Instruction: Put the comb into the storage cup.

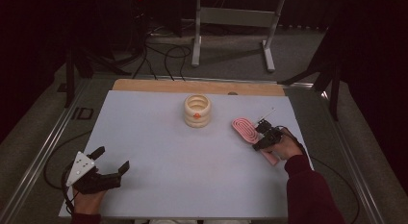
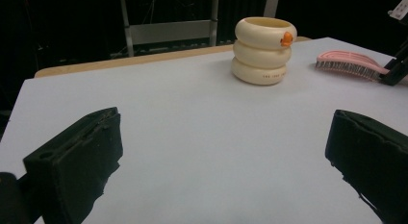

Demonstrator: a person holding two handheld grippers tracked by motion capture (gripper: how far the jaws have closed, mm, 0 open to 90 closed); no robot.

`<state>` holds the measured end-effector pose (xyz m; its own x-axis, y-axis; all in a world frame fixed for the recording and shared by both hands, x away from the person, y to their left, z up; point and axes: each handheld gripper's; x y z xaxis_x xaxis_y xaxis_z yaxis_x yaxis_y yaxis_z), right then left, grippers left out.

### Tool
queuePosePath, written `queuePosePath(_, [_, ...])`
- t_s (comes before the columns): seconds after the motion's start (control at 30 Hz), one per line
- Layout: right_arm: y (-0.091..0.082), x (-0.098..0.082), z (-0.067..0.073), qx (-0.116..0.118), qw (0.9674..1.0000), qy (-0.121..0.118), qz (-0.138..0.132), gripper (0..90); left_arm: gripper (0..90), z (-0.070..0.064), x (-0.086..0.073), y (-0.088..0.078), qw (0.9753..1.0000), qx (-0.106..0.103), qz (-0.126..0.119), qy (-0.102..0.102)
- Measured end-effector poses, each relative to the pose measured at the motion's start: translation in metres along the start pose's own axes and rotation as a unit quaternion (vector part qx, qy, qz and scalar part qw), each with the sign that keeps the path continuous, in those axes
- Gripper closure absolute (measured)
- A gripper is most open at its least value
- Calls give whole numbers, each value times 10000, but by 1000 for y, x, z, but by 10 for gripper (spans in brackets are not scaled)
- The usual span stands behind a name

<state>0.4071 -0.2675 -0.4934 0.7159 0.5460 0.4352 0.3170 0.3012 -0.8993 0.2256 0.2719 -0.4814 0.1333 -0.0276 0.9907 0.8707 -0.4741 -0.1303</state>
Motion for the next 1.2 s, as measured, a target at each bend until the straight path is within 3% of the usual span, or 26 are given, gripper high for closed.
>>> queuePosePath(0.47, [0, 0, -2, 81, 9998, 178, 13, 692, 2, 0, 0, 0, 10000, -6, -8, -30])
queuePosePath(0.8, [-1, -2, 3, -53, 10000, -54, -8, 702, 2, 1, 0, 0, 10000, 7, 8, -27])
queuePosePath(1.2, [-5, -9, 5, -37, 9997, -46, -249, 702, 3, 0, 0, 0, 10000, 17, 31, -30])
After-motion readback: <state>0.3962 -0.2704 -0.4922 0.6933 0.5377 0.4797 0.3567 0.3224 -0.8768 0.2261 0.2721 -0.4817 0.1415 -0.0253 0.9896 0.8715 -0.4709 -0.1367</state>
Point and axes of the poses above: each handheld gripper's, and its own axes: y roughly forward along the jaws, x roughly out of its top, z roughly to its left, and after that the axes turned 10 degrees about -z, right-handed
